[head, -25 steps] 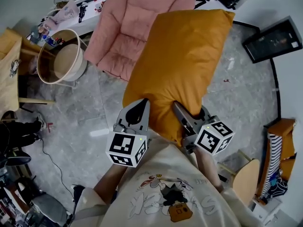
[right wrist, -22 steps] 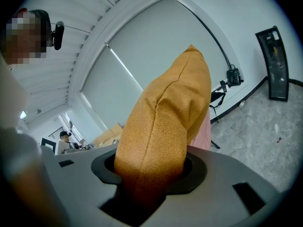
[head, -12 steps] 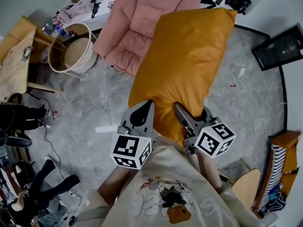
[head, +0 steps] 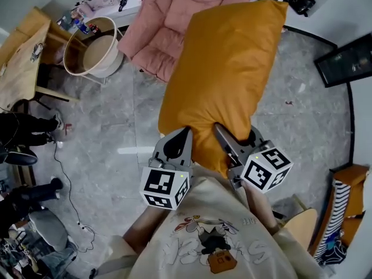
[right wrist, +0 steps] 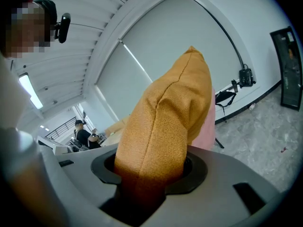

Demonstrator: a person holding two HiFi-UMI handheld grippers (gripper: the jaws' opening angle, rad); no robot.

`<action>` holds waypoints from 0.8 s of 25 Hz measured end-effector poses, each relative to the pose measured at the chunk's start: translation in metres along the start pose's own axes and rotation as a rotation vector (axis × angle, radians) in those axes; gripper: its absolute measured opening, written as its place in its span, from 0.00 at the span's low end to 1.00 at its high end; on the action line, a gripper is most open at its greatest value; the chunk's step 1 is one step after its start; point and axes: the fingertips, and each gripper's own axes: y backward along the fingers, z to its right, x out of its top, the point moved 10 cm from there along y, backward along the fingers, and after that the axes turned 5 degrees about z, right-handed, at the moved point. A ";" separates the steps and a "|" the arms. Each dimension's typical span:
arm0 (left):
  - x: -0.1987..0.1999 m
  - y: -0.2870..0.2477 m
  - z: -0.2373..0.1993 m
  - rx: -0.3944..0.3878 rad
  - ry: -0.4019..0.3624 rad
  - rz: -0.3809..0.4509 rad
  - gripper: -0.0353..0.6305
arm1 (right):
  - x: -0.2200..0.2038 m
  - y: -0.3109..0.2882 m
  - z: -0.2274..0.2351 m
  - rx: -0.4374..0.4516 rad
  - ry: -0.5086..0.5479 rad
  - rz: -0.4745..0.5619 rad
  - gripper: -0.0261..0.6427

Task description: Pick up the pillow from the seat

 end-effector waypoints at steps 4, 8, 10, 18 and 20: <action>0.000 0.005 0.009 -0.003 0.002 0.011 0.06 | 0.000 0.005 0.000 -0.007 0.003 0.000 0.38; -0.005 0.003 0.016 0.003 -0.004 0.012 0.06 | -0.001 0.013 0.002 0.008 0.016 0.006 0.38; -0.006 -0.001 0.020 0.011 -0.011 0.019 0.06 | -0.001 0.015 0.007 0.022 0.020 0.010 0.38; -0.001 -0.002 0.018 0.018 -0.003 0.021 0.06 | 0.007 0.013 0.000 0.022 0.047 0.007 0.38; -0.001 -0.002 0.023 0.014 -0.005 0.020 0.06 | 0.009 0.018 0.001 0.017 0.053 0.009 0.38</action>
